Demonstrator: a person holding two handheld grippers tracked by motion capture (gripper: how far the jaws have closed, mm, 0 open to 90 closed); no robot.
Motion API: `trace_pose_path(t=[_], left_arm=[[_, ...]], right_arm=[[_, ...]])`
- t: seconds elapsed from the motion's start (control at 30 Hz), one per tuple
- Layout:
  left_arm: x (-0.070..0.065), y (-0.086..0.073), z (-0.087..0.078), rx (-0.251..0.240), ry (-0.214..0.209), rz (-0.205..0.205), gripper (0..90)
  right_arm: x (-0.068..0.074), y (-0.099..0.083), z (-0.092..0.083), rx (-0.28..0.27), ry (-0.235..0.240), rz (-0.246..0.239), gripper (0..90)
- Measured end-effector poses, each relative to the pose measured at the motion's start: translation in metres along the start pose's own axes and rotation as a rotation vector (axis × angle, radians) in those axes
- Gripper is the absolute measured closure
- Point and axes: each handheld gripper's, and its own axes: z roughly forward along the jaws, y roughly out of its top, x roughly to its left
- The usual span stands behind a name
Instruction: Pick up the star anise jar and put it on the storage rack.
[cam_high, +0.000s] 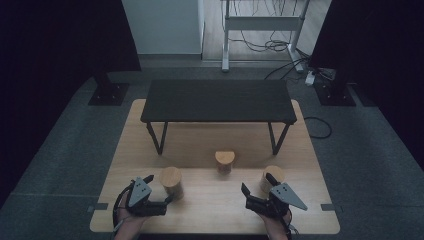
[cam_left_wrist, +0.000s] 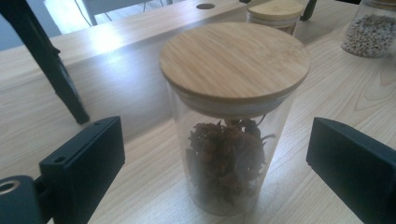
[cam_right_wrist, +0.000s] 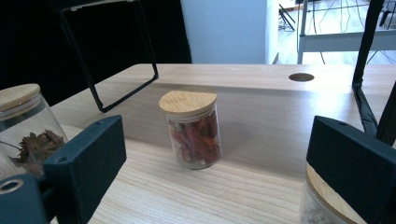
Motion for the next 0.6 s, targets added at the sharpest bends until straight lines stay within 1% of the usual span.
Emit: trace_pose_path(t=[0.07, 0.2, 0.27, 0.43, 0.47, 0.53, 0.6], left_arm=[[0.0, 0.0, 0.001, -0.001, -0.005, 0.007, 3.7], [-0.002, -0.002, 0.002, 0.003, -0.007, 0.002, 3.7], [-0.003, -0.002, 0.002, 0.006, -0.009, 0.003, 3.7], [-0.006, -0.003, 0.002, 0.012, -0.012, 0.02, 3.7], [-0.007, -0.003, 0.001, 0.02, -0.009, 0.016, 3.8], [-0.007, -0.003, 0.002, 0.022, -0.006, 0.014, 3.8], [-0.009, -0.003, 0.003, 0.026, -0.004, 0.018, 3.8]], right_arm=[[-0.002, 0.0, 0.0, -0.005, 0.01, -0.006, 4.2], [-0.003, 0.002, -0.002, -0.007, 0.016, -0.002, 4.2], [0.001, 0.002, -0.004, -0.013, 0.018, -0.014, 3.9], [0.005, 0.003, -0.003, -0.012, 0.024, -0.024, 3.7], [0.008, 0.003, -0.003, -0.005, 0.027, -0.03, 3.6], [0.009, 0.003, -0.003, 0.0, 0.031, -0.031, 3.5], [0.013, 0.003, -0.003, 0.004, 0.036, -0.031, 3.2]])
